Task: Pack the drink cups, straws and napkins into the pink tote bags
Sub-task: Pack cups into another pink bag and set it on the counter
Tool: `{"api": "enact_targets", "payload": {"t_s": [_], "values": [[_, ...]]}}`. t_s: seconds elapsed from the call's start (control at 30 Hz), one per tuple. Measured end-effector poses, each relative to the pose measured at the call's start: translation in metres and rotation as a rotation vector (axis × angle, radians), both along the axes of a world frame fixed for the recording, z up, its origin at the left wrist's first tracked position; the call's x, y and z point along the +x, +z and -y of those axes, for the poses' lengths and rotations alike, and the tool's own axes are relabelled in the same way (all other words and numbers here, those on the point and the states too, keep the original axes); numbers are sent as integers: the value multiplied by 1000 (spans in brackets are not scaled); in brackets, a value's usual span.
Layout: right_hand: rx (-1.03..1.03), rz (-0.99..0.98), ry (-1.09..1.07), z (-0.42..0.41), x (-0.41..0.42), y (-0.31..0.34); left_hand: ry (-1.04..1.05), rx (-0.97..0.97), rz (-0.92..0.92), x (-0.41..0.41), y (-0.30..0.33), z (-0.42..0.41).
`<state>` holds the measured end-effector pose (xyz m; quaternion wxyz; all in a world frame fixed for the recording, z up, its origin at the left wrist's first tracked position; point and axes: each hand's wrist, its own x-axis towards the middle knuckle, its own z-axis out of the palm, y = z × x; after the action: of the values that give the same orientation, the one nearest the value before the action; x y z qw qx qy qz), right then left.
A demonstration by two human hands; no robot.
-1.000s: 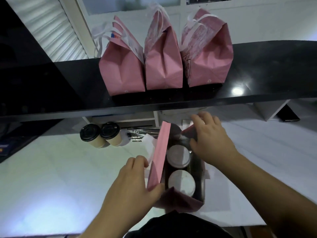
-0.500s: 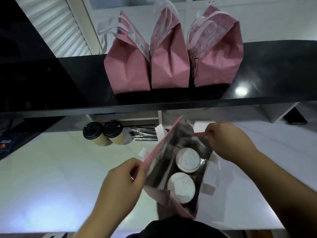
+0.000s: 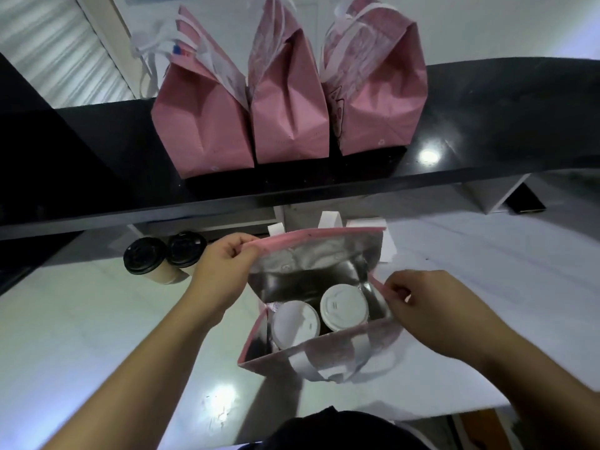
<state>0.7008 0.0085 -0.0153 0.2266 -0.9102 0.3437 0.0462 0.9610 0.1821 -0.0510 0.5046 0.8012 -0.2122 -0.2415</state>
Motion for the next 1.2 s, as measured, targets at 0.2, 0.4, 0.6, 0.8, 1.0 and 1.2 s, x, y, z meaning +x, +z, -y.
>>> {"api": "enact_targets", "payload": {"t_s": [0.2,0.4,0.6,0.8,1.0,1.2], "values": [[197,-93,24,-3,-11,7,-134,-37,-45,5,-2,-1],[364,23,-180,63,3,-7,-259,-49,-23,7,-3,-2],[406,65,-436,125,65,-94,-268,-53,-9,6,-7,-2],[304,-126,-430,159,119,-151,-248,-67,-18,9,-7,3],[229,-127,-477,170,142,-177,-241,-57,-28,10,-7,4],[234,-107,-494,172,154,-189,-212,-23,-41,11,-9,6]]}}
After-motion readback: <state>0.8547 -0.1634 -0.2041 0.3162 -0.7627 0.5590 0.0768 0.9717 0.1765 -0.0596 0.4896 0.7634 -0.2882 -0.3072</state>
